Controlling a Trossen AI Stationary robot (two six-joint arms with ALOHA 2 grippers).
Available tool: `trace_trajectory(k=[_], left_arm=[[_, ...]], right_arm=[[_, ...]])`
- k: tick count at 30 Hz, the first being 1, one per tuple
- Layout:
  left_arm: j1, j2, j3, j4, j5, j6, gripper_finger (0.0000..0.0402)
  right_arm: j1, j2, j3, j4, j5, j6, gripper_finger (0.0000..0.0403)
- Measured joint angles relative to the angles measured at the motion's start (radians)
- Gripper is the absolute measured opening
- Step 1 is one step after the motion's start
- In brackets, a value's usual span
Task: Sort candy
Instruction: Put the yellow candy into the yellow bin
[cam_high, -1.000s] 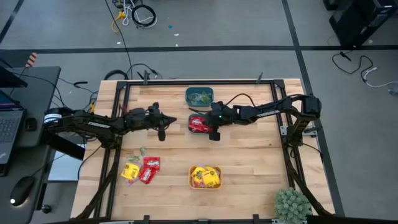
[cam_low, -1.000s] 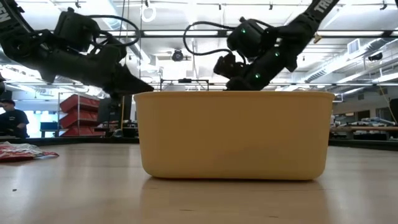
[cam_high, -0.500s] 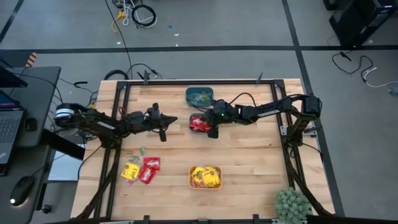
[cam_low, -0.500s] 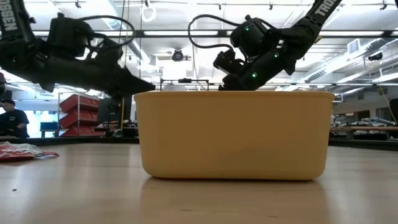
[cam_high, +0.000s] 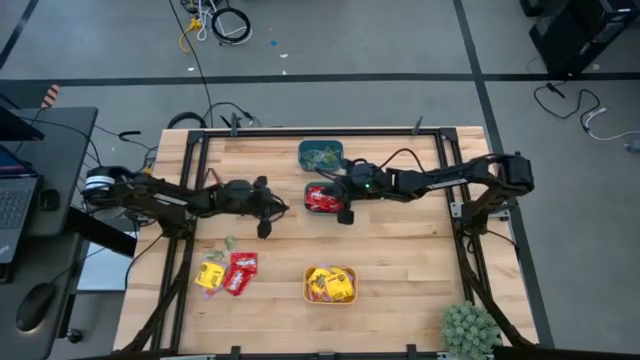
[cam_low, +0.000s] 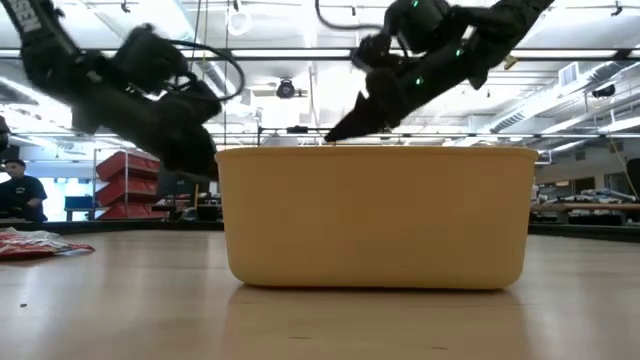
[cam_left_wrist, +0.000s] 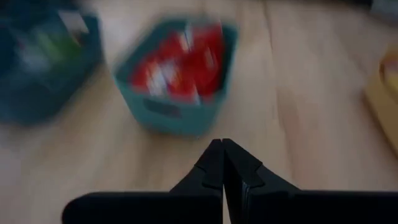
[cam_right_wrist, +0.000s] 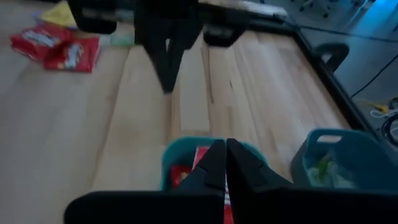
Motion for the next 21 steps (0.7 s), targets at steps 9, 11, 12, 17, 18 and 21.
trace_trajectory(k=[9,11,12,17,18,21], left_arm=[[-0.131,-0.05,0.402,-1.019,-0.017,-0.031,0.0],[-0.166,-0.05,0.472,-1.194,-0.019,-0.087,0.0],[-0.182,-0.05,0.502,-1.282,-0.019,-0.129,0.0],[-0.258,-0.049,0.594,-1.584,0.027,-0.432,0.0],[-0.273,-0.049,0.597,-1.619,0.046,-0.496,0.0001],[-0.318,-0.049,0.59,-1.66,0.091,-0.621,0.0006]], right_arm=[[0.026,-0.067,0.001,-0.046,0.032,0.001,0.0025],[0.026,-0.062,0.001,-0.046,0.032,0.0,0.0032],[0.026,-0.062,0.001,-0.053,0.032,0.0,0.0036],[0.026,-0.061,0.001,-0.07,0.032,0.0,0.0062],[0.026,-0.061,0.001,-0.069,0.032,0.0,0.0067],[0.03,-0.061,0.001,-0.071,0.032,0.0,0.0083]])
